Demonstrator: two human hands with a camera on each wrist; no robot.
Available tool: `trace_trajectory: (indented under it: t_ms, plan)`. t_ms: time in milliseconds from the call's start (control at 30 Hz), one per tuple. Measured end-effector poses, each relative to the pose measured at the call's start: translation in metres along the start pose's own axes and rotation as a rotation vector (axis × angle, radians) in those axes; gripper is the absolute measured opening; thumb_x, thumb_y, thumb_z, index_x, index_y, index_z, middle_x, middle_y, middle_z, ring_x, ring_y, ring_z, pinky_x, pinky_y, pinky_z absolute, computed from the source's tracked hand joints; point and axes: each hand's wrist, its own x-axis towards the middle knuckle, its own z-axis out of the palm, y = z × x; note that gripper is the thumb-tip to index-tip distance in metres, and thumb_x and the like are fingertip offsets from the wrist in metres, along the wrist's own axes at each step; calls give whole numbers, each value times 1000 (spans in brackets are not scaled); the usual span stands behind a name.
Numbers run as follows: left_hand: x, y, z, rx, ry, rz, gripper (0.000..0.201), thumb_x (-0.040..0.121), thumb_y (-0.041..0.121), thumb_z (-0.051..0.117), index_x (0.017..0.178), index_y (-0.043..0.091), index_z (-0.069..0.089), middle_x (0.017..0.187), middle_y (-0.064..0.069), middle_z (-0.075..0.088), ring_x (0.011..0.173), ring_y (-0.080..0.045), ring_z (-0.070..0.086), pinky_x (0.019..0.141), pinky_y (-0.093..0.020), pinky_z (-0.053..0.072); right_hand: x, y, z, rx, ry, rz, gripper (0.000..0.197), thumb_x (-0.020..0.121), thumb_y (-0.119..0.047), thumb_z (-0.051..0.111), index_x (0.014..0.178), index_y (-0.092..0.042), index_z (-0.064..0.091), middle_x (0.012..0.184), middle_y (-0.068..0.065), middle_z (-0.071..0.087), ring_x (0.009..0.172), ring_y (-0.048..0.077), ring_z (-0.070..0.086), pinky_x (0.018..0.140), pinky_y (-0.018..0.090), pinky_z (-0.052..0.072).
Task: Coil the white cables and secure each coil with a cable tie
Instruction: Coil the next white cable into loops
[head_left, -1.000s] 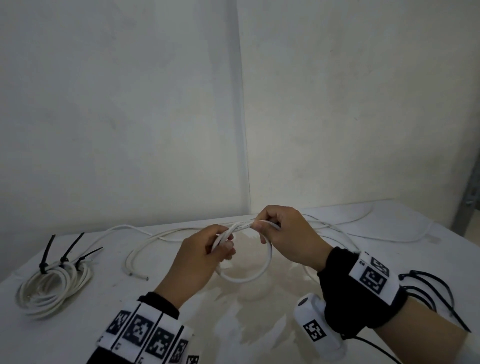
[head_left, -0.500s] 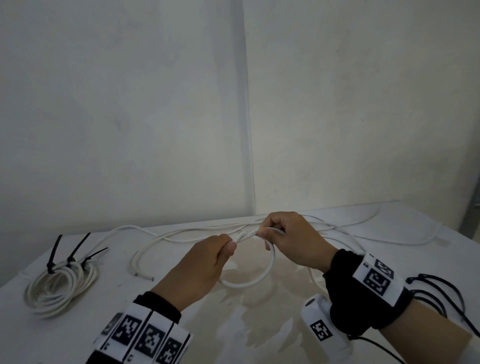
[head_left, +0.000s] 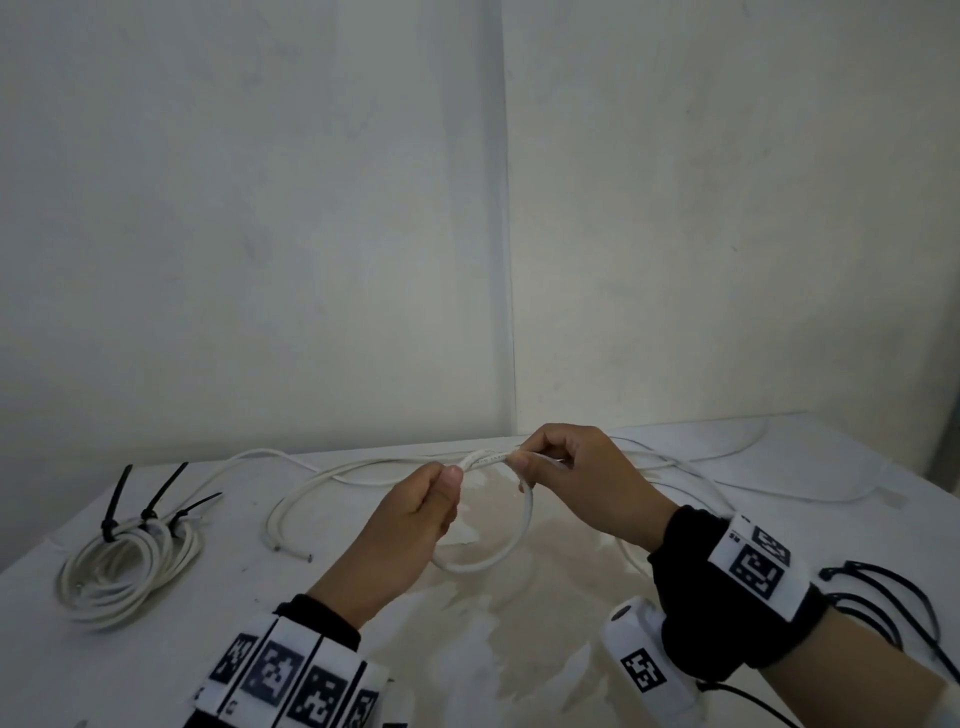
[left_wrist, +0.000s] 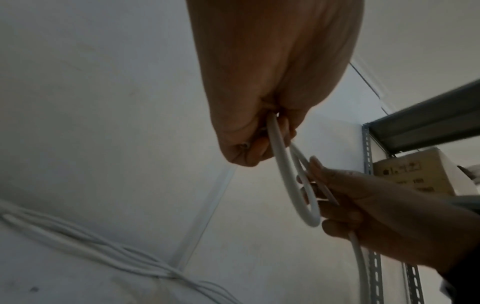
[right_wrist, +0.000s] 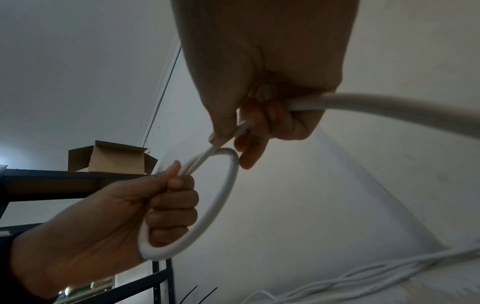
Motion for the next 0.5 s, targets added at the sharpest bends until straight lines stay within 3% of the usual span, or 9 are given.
trace_trajectory:
  t_ms: [67, 167, 233, 367, 433, 500]
  plan:
    - [1, -3, -4, -39, 56, -20, 35, 98, 27, 34, 66, 13, 38, 58, 4, 36, 50, -3, 34, 52, -11, 32, 0, 4, -1, -39, -4, 8, 16, 87, -23, 61, 73, -17, 61, 62, -7, 63, 56, -3, 51, 59, 10, 39]
    - [4, -11, -17, -112, 167, -67, 37, 98, 25, 35, 63, 14, 38, 56, 3, 35, 54, -11, 32, 53, -22, 30, -3, 17, -4, -103, 4, 29, 17, 91, -22, 56, 75, -26, 54, 56, -7, 53, 48, 0, 45, 52, 12, 34]
    - [5, -16, -28, -130, 217, -92, 36, 98, 24, 35, 64, 13, 38, 54, 4, 34, 51, -9, 31, 50, -20, 30, -4, 27, -9, -196, 14, 22, 16, 92, -20, 53, 78, -27, 52, 57, -9, 46, 50, 3, 42, 52, 14, 33]
    - [9, -26, -51, -247, 313, -114, 35, 98, 17, 35, 63, 13, 38, 48, 9, 34, 41, -2, 30, 41, -12, 27, 1, 49, -21, -275, 76, 67, 3, 94, -19, 49, 92, -21, 48, 66, -4, 48, 60, 14, 45, 56, 19, 34]
    - [10, -32, -59, -244, 314, -136, 35, 98, 19, 36, 64, 13, 37, 47, 10, 33, 42, -3, 29, 42, -14, 27, 7, 56, -26, -364, 109, 50, 5, 96, -18, 44, 92, -18, 48, 71, 0, 50, 67, 21, 47, 61, 28, 35]
    - [9, -35, -61, -240, 297, -171, 35, 98, 21, 36, 64, 13, 36, 44, 11, 32, 42, -4, 28, 43, -16, 26, 13, 56, -23, -594, 105, -28, 14, 97, -17, 40, 94, -11, 53, 78, 2, 52, 73, 26, 51, 65, 31, 36]
